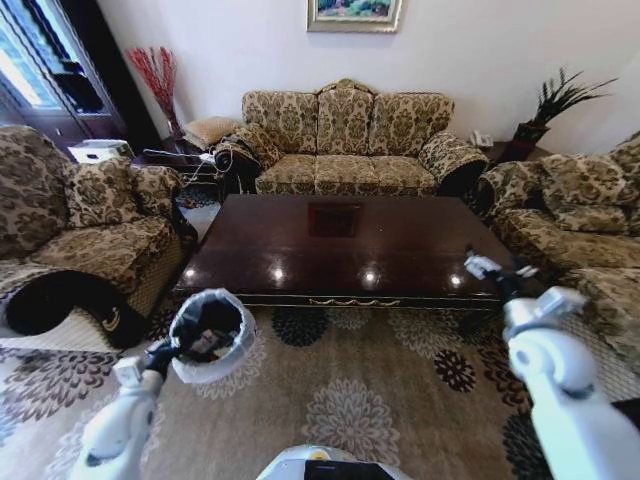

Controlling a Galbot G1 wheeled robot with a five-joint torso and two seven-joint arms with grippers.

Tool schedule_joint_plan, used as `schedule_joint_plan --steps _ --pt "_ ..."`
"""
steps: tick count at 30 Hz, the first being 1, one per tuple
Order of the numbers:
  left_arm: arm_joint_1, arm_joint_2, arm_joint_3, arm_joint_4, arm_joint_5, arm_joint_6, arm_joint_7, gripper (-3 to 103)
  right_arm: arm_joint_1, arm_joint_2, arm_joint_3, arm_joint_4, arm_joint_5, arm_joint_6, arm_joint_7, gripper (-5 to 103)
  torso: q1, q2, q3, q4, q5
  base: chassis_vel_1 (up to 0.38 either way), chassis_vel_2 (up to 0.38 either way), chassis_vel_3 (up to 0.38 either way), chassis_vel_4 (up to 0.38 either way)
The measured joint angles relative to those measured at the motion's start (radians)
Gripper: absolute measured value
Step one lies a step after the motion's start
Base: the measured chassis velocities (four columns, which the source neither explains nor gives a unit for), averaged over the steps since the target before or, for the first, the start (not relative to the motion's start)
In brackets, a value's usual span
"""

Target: Move to the front of the table and place the trash on the table into the trash bin.

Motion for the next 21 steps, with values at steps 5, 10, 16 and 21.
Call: schedule_joint_plan --steps 5,10,16,21 --pt "-0.073 -0.049 0.041 0.146 0.054 -0.026 -0.052 1 -0.026 0.044 -0.019 0.015 -0.062 0.04 -0.033 100 0.0 0.0 0.0 -0.0002 0.001 0.0 0.0 0.0 0.0" --pt "-0.143 -0.063 0.063 0.347 0.077 -0.094 -0.123 1 -0.025 0.057 -0.036 0.013 -0.074 0.065 -0.046 100 0.0 0.0 0.0 -0.0001 0.0004 0.0 0.0 0.0 0.0" --pt "-0.213 -0.046 0.034 0.596 -0.014 -0.234 -0.196 1 0.03 0.041 -0.125 -0.013 -0.076 0.072 -0.049 100 0.0 0.0 0.0 0.0001 0.0004 0.0 0.0 0.0 0.0" --pt "-0.289 -0.023 0.056 0.78 -0.103 -0.301 -0.301 1 0.05 0.033 -0.154 -0.022 -0.076 0.071 -0.048 100 0.0 0.0 0.0 0.0003 0.0005 0.0 0.0 0.0 0.0"
